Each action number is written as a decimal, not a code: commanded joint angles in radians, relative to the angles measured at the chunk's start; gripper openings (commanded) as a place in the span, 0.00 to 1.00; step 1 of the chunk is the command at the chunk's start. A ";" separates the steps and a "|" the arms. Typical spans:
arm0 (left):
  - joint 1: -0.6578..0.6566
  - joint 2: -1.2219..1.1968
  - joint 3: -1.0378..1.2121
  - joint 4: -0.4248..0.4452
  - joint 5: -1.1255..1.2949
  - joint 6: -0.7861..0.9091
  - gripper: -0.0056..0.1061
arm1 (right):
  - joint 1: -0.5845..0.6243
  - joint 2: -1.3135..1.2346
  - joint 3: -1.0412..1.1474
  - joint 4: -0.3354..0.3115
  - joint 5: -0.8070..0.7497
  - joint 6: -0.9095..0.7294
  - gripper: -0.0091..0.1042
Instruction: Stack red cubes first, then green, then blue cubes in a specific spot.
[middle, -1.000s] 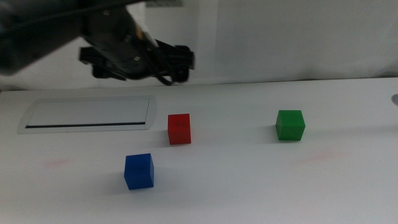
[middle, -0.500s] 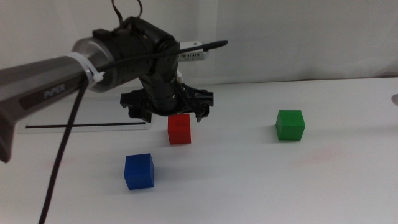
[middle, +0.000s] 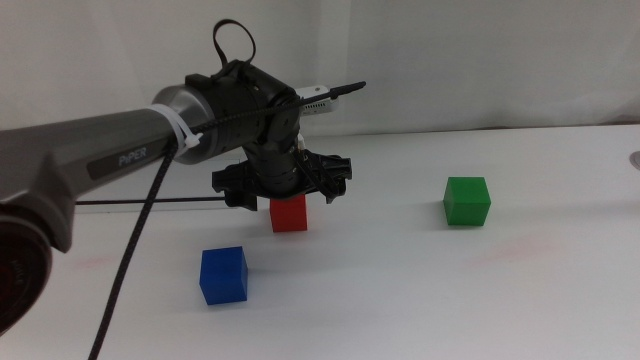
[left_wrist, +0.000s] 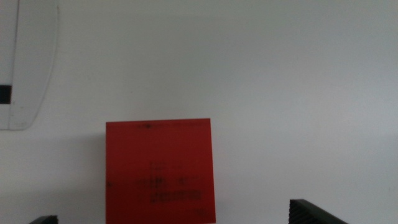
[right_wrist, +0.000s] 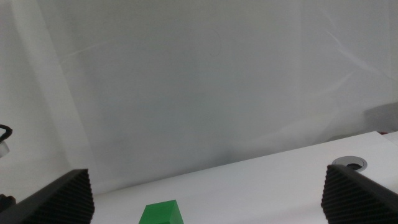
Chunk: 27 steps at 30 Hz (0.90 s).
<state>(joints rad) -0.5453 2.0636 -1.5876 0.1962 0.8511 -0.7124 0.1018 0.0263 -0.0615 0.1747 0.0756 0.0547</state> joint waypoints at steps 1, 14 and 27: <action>-0.002 0.013 -0.007 0.006 -0.016 -0.044 0.86 | -0.003 -0.004 0.007 -0.004 -0.007 -0.003 0.99; -0.002 0.074 -0.009 0.042 -0.089 -0.066 0.86 | -0.003 -0.004 0.007 -0.004 -0.007 -0.003 0.99; -0.002 0.098 -0.009 0.109 -0.096 -0.103 0.72 | -0.003 -0.004 0.007 -0.004 -0.007 -0.003 0.99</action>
<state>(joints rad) -0.5453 2.1553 -1.5933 0.2986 0.7557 -0.7968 0.1018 0.0263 -0.0615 0.1747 0.0756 0.0597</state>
